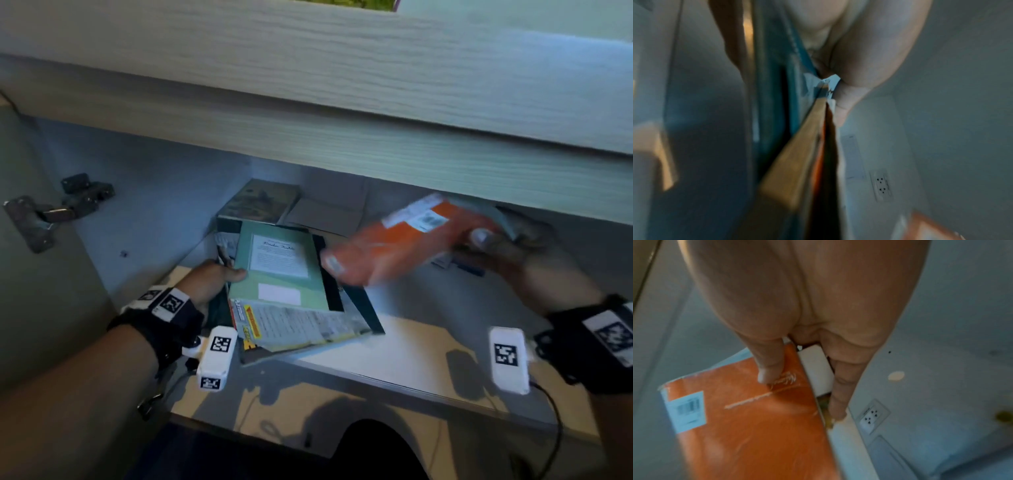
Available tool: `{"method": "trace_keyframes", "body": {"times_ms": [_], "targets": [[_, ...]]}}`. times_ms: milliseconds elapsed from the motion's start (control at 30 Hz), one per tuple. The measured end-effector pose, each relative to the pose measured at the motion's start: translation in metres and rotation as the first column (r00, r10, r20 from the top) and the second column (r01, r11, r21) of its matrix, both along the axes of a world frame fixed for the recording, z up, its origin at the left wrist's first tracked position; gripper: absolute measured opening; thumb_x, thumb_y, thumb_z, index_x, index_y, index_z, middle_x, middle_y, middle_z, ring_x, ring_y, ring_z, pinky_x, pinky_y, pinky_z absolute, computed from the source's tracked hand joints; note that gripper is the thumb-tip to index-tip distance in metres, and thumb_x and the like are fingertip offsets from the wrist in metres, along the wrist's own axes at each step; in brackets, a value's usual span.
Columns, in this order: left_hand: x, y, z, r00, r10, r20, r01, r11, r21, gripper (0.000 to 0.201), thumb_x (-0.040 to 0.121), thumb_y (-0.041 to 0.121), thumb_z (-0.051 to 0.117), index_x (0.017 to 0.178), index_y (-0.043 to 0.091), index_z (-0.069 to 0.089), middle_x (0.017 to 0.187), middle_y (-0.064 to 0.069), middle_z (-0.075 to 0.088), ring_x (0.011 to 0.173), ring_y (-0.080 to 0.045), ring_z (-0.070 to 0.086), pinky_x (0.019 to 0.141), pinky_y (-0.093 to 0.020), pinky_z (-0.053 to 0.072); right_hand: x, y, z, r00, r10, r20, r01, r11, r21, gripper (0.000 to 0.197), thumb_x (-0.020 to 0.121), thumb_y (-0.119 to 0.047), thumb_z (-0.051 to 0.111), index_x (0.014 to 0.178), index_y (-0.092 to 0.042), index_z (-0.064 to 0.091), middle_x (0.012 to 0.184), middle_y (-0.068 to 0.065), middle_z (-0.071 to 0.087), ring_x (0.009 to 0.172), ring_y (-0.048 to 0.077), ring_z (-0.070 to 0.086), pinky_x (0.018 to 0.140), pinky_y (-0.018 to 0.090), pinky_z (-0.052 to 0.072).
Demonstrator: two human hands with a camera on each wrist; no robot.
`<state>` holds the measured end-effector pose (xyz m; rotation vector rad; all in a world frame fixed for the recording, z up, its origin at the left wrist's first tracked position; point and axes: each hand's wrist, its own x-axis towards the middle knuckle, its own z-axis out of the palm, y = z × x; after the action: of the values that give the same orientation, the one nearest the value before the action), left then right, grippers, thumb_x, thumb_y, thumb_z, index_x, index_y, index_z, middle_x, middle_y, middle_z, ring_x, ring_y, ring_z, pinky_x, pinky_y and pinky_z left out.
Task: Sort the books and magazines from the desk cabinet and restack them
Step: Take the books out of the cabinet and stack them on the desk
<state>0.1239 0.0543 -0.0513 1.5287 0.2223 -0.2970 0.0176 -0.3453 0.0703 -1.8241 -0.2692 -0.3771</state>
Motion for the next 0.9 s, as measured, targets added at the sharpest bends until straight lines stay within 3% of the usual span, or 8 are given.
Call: {"method": "trace_keyframes", "body": {"times_ms": [133,233,300,433,533,633,800,900], "targets": [[-0.013,-0.017,-0.003,0.992,-0.052,-0.113,0.045,0.997,-0.067,0.031,0.099,0.035,0.058,0.106,0.009,0.073,0.094,-0.02,0.077,0.083,-0.031,0.075,0.079,-0.041,0.059,0.02,0.043,-0.02,0.988,-0.058,0.141,0.076,0.989,-0.124,0.023,0.099,-0.004,0.06,0.118,-0.013,0.069,0.104,-0.021,0.075,0.101,-0.006,0.065,0.093,0.014,0.047],[-0.017,-0.029,-0.009,0.978,-0.101,-0.182,0.076,0.987,-0.138,0.052,0.096,0.059,0.049,0.073,0.016,0.069,0.077,-0.017,0.071,0.062,-0.025,0.071,0.067,-0.033,0.056,0.028,0.07,-0.05,0.985,0.171,0.004,-0.154,0.899,-0.411,0.035,0.097,-0.014,0.065,0.126,-0.035,0.065,0.135,-0.027,0.059,0.127,-0.011,0.05,0.109,0.011,0.037],[-0.018,-0.032,-0.012,0.974,-0.14,-0.18,0.116,0.984,-0.137,0.066,0.089,0.074,0.048,0.097,0.013,0.073,0.101,-0.02,0.074,0.088,-0.033,0.075,0.089,-0.043,0.057,0.029,0.072,-0.066,0.924,0.249,-0.288,-0.373,0.75,-0.546,0.036,0.096,-0.015,0.069,0.125,-0.036,0.069,0.147,-0.024,0.045,0.137,-0.015,0.036,0.114,0.009,0.028],[-0.018,-0.029,-0.014,0.969,-0.149,-0.195,0.131,0.986,-0.103,0.09,0.071,0.09,0.052,0.123,0.019,0.07,0.118,-0.021,0.072,0.109,-0.041,0.07,0.101,-0.053,0.049,0.029,0.062,-0.084,0.909,0.107,-0.402,-0.29,0.856,-0.428,0.031,0.098,-0.021,0.066,0.124,-0.036,0.07,0.144,-0.011,0.053,0.134,0.003,0.049,0.111,0.027,0.037],[-0.023,-0.033,-0.017,0.984,-0.15,-0.095,0.147,0.989,-0.036,0.061,0.083,0.062,0.067,0.115,0.011,0.071,0.105,-0.017,0.077,0.097,-0.038,0.075,0.09,-0.045,0.055,0.042,0.054,-0.106,0.885,-0.235,-0.401,-0.103,0.742,-0.662,0.06,0.097,-0.059,0.053,0.149,-0.03,0.046,0.155,0.003,0.046,0.141,0.023,0.046,0.11,0.033,0.037],[-0.021,-0.038,-0.02,0.992,-0.129,-0.001,0.128,0.99,0.062,0.04,0.085,0.032,0.076,0.114,0.005,0.072,0.102,-0.016,0.078,0.096,-0.036,0.075,0.096,-0.049,0.054,0.056,0.061,-0.138,0.826,-0.357,-0.437,-0.094,0.677,-0.73,0.094,0.073,-0.1,0.027,0.145,-0.042,0.042,0.149,0.002,0.055,0.131,0.031,0.054,0.108,0.051,0.043],[-0.019,-0.039,-0.014,0.989,-0.149,0.023,0.147,0.987,0.063,0.022,0.09,0.01,0.069,0.109,0.0,0.072,0.1,-0.022,0.077,0.083,-0.032,0.076,0.065,-0.034,0.062,0.048,0.079,-0.15,0.811,-0.424,-0.403,-0.095,0.584,-0.806,0.104,0.058,-0.108,0.022,0.137,-0.044,0.047,0.144,0.004,0.049,0.134,0.034,0.044,0.108,0.056,0.039],[-0.035,-0.031,-0.004,0.993,-0.121,0.001,0.121,0.991,0.059,0.02,0.09,0.011,0.069,0.106,0.0,0.074,0.096,-0.019,0.078,0.085,-0.035,0.076,0.087,-0.048,0.059,0.042,0.079,-0.143,0.763,-0.387,-0.518,-0.15,0.674,-0.724,0.101,0.053,-0.108,0.037,0.126,-0.041,0.057,0.131,0.001,0.056,0.124,0.028,0.053,0.102,0.048,0.047]]}}
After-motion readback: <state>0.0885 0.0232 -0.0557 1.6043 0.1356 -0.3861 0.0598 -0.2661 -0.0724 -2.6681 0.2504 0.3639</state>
